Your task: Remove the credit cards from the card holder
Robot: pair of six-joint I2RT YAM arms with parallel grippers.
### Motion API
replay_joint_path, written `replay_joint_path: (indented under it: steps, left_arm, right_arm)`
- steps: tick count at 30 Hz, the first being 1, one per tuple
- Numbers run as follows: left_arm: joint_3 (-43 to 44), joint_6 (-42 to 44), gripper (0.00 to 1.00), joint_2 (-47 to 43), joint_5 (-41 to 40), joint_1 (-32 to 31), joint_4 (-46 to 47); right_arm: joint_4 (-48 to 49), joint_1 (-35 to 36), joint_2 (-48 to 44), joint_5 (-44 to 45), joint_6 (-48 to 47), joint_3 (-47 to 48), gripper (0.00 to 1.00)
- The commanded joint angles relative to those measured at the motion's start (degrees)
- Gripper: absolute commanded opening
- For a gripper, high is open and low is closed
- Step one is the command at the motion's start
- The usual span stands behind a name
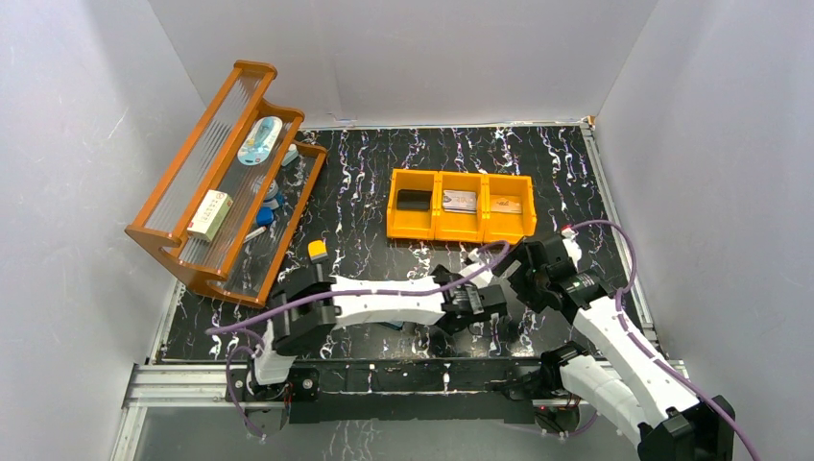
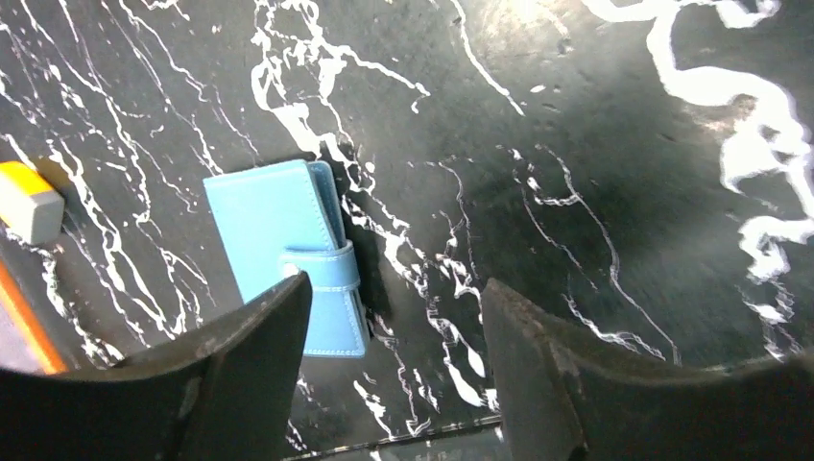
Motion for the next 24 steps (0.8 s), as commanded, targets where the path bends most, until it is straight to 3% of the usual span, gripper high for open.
replay_joint_path:
  steps: [1,3,7,11,17,24]
  left_arm:
    - [-2.6,-0.5,0.67,-13.0,2.8,1.8,3.2]
    - [-9.4,-1.2,0.69,-18.7,5.1,4.8,5.6]
    - [-26.5,-3.0,0.7,-33.9,13.7,16.6,14.7]
    - [-39.7,-2.2,0.76,-46.6,25.4,28.6,22.7]
    - [-46.9,-1.4,0.77,-46.0,37.6,37.4,26.6]
    - [-53.0,-3.8,0.68,-45.3,46.7,38.4,33.8]
  right_arm:
    - [2.8,-0.3,0.1,-5.3,-3.8,2.9,0.93]
    - [3.8,-0.3,1.0,-9.3,-5.7,3.3,0.91]
    - [7.9,0.1,3.0,-18.0,-8.9,3.2,0.81]
    - [10.3,3.8,5.5,-20.4,-8.6,3.3,0.76]
    - [7.3,19.2,14.4,-9.0,-5.3,10.6,0.75]
    - [7.8,32.7,26.6,-3.1,-0.6,16.8,0.68]
